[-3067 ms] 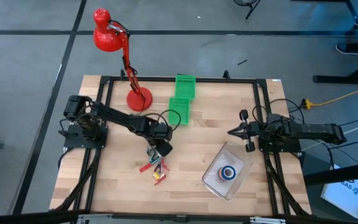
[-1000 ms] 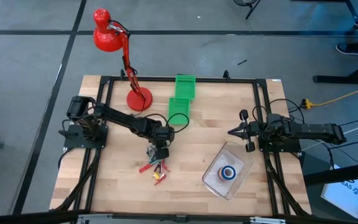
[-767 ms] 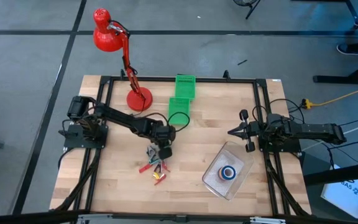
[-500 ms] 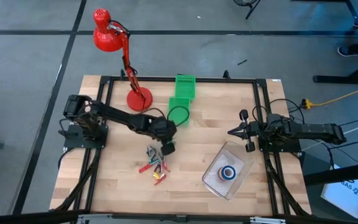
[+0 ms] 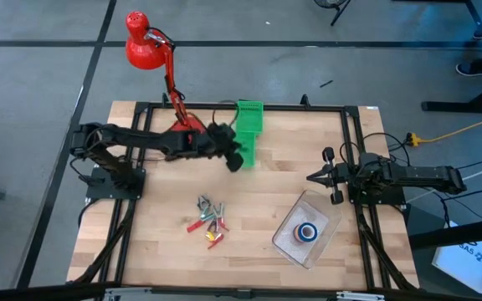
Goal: Pick and place Stapler, Stapler remover, tape
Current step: Put the green stapler into the bottom green bin, then put the left red stapler into the bottom green bin
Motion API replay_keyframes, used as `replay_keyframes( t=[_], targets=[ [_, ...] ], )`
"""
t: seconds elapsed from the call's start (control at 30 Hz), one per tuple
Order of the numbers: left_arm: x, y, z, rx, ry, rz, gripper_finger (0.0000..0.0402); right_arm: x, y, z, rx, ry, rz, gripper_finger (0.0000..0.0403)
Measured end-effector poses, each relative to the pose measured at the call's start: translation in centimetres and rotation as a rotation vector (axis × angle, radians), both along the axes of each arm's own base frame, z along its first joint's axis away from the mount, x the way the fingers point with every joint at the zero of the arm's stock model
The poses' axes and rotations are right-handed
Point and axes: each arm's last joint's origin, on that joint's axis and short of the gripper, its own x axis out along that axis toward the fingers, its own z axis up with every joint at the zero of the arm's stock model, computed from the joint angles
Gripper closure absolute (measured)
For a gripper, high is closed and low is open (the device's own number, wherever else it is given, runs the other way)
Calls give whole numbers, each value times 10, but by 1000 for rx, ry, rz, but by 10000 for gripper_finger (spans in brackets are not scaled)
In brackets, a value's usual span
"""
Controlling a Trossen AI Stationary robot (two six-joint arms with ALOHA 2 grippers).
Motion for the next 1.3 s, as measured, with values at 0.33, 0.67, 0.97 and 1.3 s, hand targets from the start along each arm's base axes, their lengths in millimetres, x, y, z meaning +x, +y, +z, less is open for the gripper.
replay_keyframes(
  t=[0.33, 0.67, 0.97, 1.3],
  targets=[
    [-2, 41, -20, -66, 41, 115, 400, 0, 0, 0, 0, 1, 0, 382],
    [12, 43, -48, -103, 99, -24, 400, 0, 0, 0, 0, 0, 0, 382],
    [14, 46, -45, 0, 101, -15, 381, 0, -1, 0, -9, 0, -42, 382],
    [14, 47, -40, 15, 64, 11, 304, 0, -2, 0, -9, 0, -53, 382]
  ],
)
